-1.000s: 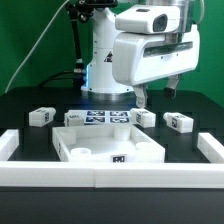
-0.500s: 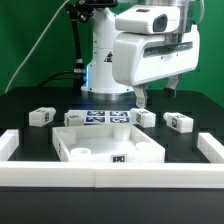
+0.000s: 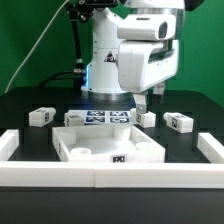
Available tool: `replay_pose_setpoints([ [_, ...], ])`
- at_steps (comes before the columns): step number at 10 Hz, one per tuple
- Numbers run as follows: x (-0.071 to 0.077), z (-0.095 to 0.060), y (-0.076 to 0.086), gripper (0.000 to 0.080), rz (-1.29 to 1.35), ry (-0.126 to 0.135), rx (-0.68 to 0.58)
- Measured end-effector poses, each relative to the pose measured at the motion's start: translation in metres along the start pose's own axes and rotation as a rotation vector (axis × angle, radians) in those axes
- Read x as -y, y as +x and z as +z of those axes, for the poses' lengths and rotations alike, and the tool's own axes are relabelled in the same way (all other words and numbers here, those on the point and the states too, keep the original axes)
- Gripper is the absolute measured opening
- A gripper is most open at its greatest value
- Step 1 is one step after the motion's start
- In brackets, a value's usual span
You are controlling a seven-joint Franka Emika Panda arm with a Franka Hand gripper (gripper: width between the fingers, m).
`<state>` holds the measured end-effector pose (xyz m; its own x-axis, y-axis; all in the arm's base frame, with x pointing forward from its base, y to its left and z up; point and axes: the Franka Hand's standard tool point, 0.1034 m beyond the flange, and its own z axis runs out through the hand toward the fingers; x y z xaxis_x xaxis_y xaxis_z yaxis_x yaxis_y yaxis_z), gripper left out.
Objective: Assemble one leg
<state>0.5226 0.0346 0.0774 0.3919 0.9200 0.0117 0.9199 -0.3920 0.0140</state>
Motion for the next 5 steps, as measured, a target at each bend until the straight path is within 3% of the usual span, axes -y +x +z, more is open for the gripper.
replay_pose_setpoints([
  [2,-0.0031,0.0074,-0.0209,0.065,-0.117,-0.013,0.007],
  [5,-0.0023,0.0101,-0.0223,0.065,-0.116,-0.009,0.011],
])
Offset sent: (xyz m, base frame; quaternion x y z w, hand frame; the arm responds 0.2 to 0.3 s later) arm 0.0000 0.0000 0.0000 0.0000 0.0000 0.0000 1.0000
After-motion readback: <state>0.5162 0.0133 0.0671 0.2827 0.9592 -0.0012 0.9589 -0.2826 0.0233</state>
